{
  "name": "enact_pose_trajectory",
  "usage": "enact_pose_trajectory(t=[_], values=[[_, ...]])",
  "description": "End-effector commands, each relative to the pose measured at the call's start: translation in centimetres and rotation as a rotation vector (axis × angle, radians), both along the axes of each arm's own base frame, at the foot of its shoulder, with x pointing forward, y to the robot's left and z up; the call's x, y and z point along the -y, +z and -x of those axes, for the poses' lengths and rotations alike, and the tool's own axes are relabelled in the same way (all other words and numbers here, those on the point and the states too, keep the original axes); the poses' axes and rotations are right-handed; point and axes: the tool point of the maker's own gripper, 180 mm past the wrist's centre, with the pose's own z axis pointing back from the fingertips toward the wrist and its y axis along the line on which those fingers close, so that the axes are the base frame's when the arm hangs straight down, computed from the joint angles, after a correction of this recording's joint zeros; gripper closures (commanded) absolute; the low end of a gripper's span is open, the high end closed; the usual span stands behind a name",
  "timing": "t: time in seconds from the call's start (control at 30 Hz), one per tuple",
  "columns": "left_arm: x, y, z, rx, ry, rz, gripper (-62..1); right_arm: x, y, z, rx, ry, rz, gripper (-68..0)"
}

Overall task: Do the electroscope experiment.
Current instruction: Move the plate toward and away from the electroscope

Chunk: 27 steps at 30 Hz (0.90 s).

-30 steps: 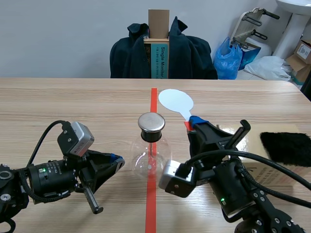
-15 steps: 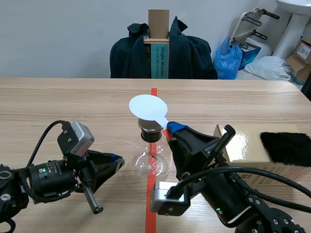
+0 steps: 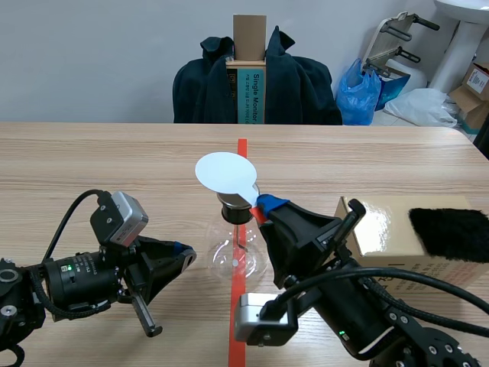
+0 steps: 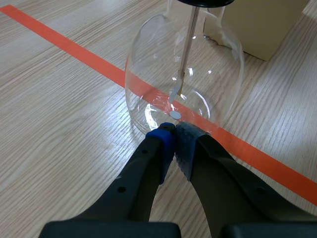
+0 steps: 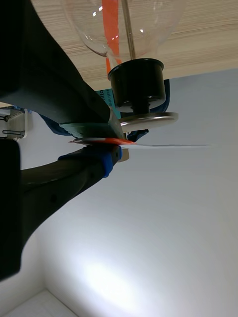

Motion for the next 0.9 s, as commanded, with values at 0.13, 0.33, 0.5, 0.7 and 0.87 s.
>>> enact_pose_trajectory(t=[0.13, 0.33, 0.5, 0.7, 0.87], values=[[0.5, 1.2, -0.4, 0.032, -0.003, 0.035, -3.0, 0.3, 1.3, -0.1, 0.072, -0.012, -0.006, -0.7], [0.5, 1.2, -0.4, 0.032, -0.003, 0.035, -3.0, 0.9, 1.2, -0.6, 0.061, -0.058, -0.011, -0.7], [0.5, 1.3, -0.4, 0.032, -0.003, 0.035, -3.0, 2.1, 0.9, -1.5, 0.043, -0.144, -0.012, -0.7], [0.5, 1.2, -0.4, 0.033, -0.005, 0.033, -3.0, 4.3, 0.1, -2.0, 0.002, -0.262, -0.007, -0.7], [0.5, 1.2, -0.4, 0.033, -0.005, 0.033, -3.0, 6.0, -0.3, -2.5, -0.019, -0.349, -0.006, -0.7]])
